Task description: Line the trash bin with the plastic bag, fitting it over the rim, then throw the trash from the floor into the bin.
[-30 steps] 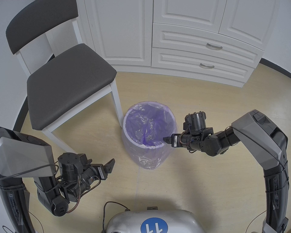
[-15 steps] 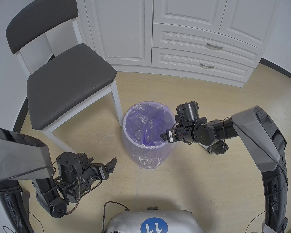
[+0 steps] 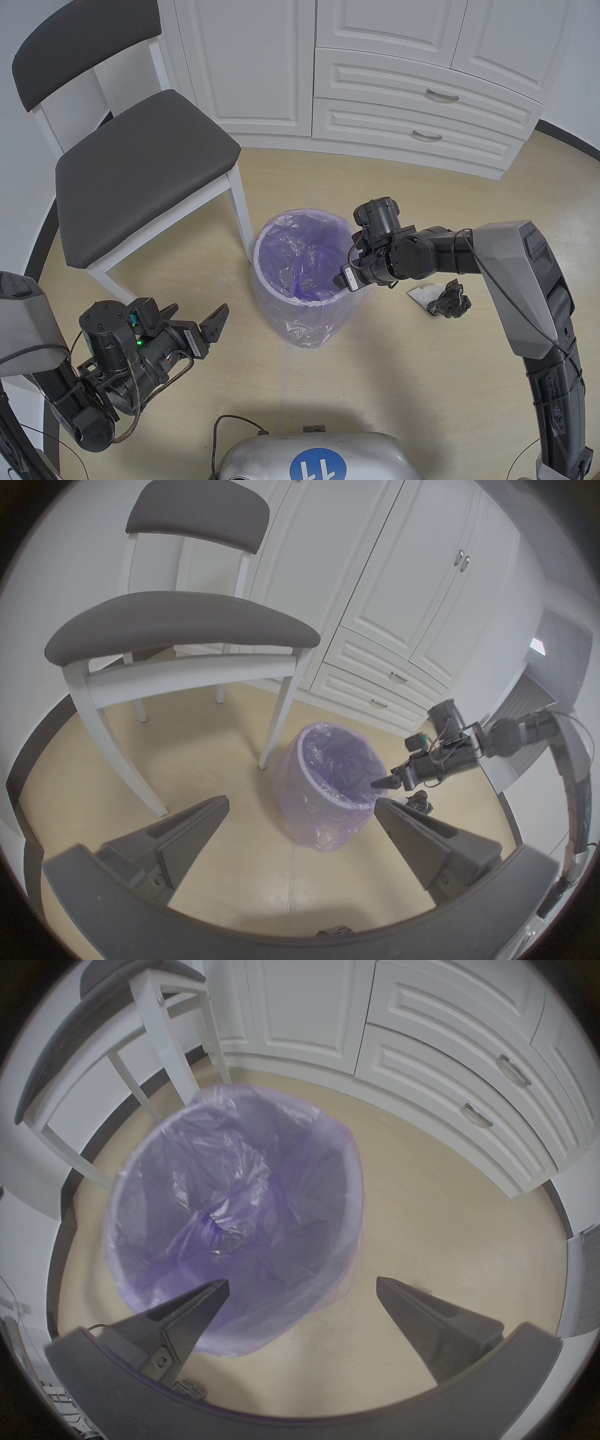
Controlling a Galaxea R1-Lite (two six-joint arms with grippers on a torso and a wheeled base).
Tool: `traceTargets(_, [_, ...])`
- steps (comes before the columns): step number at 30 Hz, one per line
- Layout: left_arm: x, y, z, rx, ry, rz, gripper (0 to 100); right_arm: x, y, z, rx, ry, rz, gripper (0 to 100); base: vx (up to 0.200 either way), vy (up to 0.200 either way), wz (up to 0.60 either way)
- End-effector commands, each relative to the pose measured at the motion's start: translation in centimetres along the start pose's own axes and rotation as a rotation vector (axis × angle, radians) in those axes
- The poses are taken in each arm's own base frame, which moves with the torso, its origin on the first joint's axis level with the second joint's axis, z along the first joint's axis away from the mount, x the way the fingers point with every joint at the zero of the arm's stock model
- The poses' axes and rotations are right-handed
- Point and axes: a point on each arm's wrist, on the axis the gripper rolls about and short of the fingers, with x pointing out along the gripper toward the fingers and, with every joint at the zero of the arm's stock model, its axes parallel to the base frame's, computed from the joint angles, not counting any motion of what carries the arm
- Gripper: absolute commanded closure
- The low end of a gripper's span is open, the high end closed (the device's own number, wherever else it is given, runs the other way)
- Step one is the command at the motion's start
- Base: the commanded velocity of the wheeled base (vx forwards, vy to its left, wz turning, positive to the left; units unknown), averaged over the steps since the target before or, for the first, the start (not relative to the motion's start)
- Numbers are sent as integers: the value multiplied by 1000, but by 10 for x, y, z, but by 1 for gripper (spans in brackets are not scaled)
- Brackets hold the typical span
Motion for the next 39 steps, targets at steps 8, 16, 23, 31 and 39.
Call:
traceTargets(8, [-6,-4,7,-2,-25,-18,0,32,4,-22,-3,33,-18,0,0,0,0])
traceTargets(16, [-5,-3,5,-1,-20,-16,0,17,7,-6,-73,-28,-16,0,0,0,0])
traceTargets(23, [-5,-3,4,0,-16,-15,0,17,18,-7,-159,-24,-62,0,0,0,0])
traceTargets(31, [-5,-3,5,-1,-18,-14,0,15,22,-5,-176,-34,-63,0,0,0,0])
traceTargets(39, [-6,-5,5,0,-17,-22,0,16,22,-6,-177,-31,-63,100,0,0,0])
